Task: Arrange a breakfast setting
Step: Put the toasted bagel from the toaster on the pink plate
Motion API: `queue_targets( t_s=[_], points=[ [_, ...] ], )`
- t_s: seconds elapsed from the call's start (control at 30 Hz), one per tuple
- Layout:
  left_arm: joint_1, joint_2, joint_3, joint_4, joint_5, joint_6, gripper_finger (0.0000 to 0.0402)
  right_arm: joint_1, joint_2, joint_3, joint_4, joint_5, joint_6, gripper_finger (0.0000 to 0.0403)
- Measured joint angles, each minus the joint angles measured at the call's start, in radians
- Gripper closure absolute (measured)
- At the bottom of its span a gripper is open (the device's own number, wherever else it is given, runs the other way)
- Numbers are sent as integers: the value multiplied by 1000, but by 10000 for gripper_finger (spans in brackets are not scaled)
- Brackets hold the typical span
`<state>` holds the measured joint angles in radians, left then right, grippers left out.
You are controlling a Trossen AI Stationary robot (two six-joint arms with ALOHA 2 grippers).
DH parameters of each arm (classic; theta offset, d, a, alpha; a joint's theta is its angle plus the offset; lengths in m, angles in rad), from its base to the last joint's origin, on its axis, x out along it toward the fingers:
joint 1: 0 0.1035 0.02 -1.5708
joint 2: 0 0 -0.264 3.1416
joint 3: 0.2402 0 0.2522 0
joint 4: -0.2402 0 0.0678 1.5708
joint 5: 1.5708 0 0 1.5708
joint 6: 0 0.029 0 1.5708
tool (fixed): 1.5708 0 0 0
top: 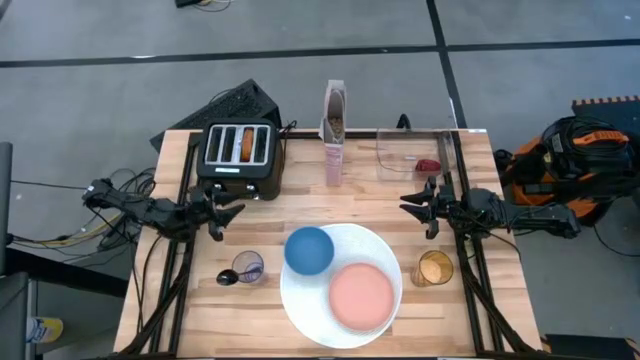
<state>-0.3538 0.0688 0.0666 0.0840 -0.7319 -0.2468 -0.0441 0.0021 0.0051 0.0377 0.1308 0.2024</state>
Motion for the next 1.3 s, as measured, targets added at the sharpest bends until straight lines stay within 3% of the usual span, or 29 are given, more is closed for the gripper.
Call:
queue_targets(
  t_s=[0.23, 0.43, 0.57, 0.77, 0.9, 1.2, 1.3],
  points=[
    [20, 189, 122, -2, -326, 60, 156, 0, 0, 0, 0, 0, 0, 264],
    [149, 422, 248, -3, -406, 53, 131, 0, 0, 0, 0, 0, 0, 264],
    [287, 566, 346, -4, -352, 19, 129, 0, 0, 0, 0, 0, 0, 264],
    [476, 711, 477, -7, -184, 14, 129, 0, 0, 0, 0, 0, 0, 264],
    [571, 760, 525, -14, -66, -24, 129, 0, 0, 0, 0, 0, 0, 264],
    [724, 848, 590, -35, 78, -118, 129, 0, 0, 0, 0, 0, 0, 264],
    [769, 879, 635, -146, 102, -203, 129, 0, 0, 0, 0, 0, 0, 264]
  ],
)
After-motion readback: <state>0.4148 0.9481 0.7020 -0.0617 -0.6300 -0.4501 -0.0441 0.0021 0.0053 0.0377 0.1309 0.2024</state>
